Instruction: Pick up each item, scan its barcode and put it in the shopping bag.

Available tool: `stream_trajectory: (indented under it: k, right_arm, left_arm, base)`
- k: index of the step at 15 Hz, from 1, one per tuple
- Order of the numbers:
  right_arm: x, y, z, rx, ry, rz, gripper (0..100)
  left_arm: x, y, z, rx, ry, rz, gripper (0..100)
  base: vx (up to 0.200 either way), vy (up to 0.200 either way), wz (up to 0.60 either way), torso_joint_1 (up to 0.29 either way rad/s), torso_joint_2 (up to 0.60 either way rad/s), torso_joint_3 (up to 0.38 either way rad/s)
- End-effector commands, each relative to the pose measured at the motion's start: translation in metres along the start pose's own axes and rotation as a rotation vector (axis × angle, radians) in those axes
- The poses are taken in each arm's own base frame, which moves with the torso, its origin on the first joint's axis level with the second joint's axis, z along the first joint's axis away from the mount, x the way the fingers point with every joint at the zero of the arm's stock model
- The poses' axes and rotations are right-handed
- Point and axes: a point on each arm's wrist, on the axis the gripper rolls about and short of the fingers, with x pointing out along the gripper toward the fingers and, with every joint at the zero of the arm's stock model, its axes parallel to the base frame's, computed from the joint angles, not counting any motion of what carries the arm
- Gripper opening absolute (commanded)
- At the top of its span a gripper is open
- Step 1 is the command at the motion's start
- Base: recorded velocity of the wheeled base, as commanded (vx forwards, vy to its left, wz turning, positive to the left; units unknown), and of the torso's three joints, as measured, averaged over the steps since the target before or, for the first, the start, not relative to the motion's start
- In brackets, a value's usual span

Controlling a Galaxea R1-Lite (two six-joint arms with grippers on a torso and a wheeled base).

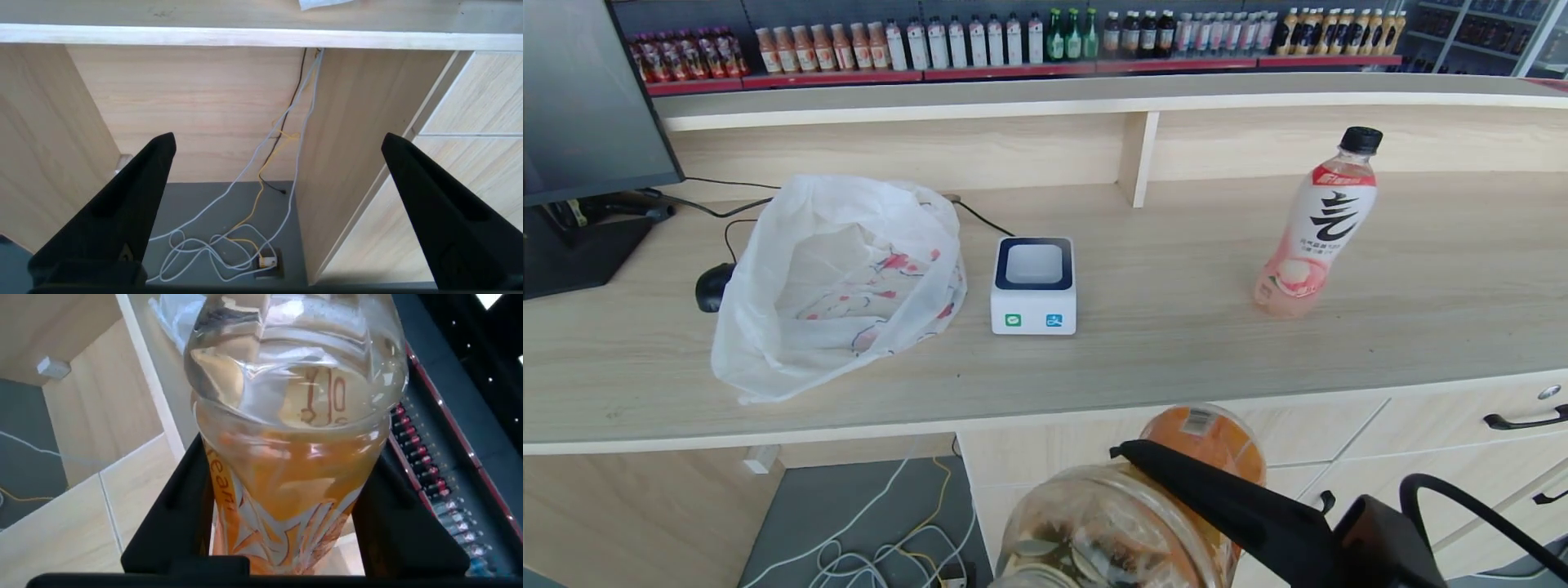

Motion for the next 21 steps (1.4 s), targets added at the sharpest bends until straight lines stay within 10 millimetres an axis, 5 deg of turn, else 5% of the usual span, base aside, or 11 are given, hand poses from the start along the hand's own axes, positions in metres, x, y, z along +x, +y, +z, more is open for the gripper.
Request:
stream_trajectory:
  k: [1, 21]
  right_arm:
    - [0.001, -0.002, 0.002, -0.080, -0.009, -0.008, 0]
    - [0.024, 0.004, 0.026, -0.313, -0.103, -0.017, 0]
  left_arm:
    - [0.000, 0.000, 0.000, 0.000, -0.002, 0.000, 100]
    - [0.000, 0.000, 0.000, 0.000, 0.000, 0.000, 100]
  base:
    - [0.000, 0.000, 0.00, 0.000, 0.00, 0.000]
    - [0.000, 0.000, 0.00, 0.000, 0.00, 0.000]
